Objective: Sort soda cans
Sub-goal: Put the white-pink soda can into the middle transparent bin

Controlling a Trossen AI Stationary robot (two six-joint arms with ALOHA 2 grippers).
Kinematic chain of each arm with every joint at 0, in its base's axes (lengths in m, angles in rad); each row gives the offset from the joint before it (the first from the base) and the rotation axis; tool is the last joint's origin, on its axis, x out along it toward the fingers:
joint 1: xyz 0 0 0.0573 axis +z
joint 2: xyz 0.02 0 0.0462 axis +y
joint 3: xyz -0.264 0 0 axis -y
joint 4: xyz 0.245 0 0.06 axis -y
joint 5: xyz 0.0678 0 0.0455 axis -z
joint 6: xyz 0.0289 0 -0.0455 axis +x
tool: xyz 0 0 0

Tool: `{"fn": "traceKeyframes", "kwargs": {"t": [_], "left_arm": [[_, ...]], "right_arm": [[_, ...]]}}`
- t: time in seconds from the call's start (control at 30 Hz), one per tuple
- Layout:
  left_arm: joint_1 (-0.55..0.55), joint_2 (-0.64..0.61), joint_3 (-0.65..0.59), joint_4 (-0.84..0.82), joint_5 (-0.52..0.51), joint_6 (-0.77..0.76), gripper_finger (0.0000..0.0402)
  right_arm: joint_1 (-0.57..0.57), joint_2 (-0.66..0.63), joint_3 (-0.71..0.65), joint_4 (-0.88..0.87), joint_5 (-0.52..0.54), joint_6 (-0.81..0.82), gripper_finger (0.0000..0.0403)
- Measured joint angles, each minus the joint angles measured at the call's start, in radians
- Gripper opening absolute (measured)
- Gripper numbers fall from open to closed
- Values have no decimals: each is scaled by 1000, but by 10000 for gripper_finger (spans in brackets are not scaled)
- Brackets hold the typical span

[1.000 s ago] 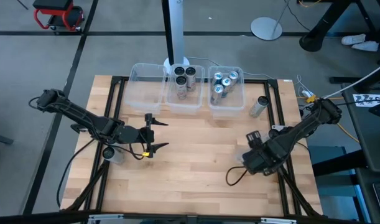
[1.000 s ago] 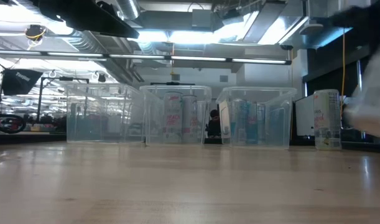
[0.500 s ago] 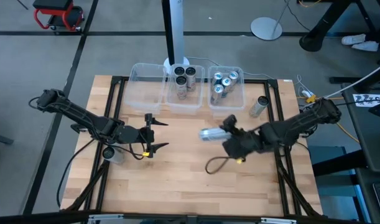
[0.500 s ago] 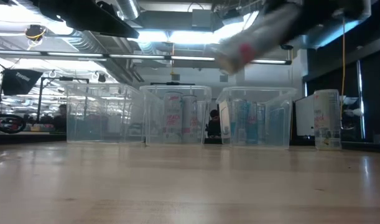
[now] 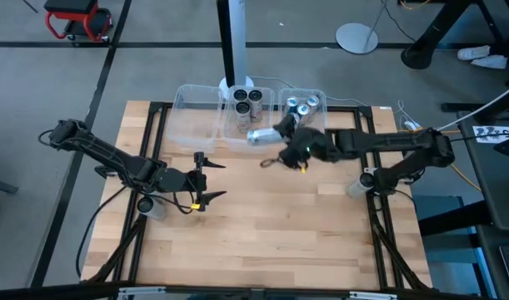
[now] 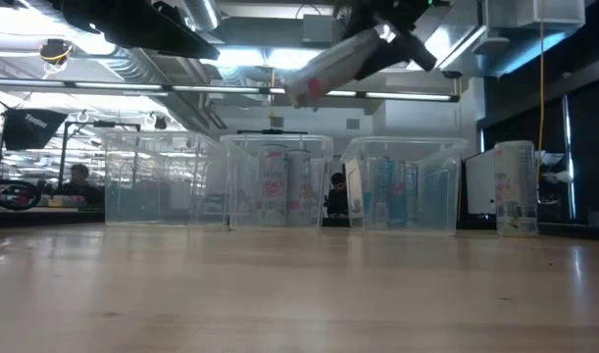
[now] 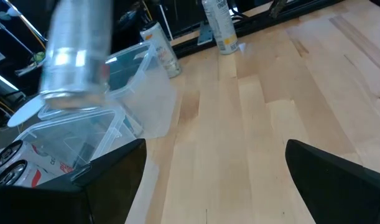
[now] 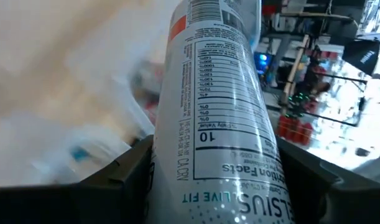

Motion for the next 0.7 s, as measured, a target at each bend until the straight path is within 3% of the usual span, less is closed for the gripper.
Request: {"fn": "traceKeyframes", "kwargs": {"t": [0.2,0.53,0.7], "left_arm": [[2,0,-1,24,-3,3,373],[49,0,-1,17,-3,-56,373],[60,0,-1,1,-4,-100,373]], "right_arm": [[-126,107,136,-22,-43,-154,246],[-274,457,625,-378,-45,-265,246],[-305,585,771,-492,-33,-275,246]]}}
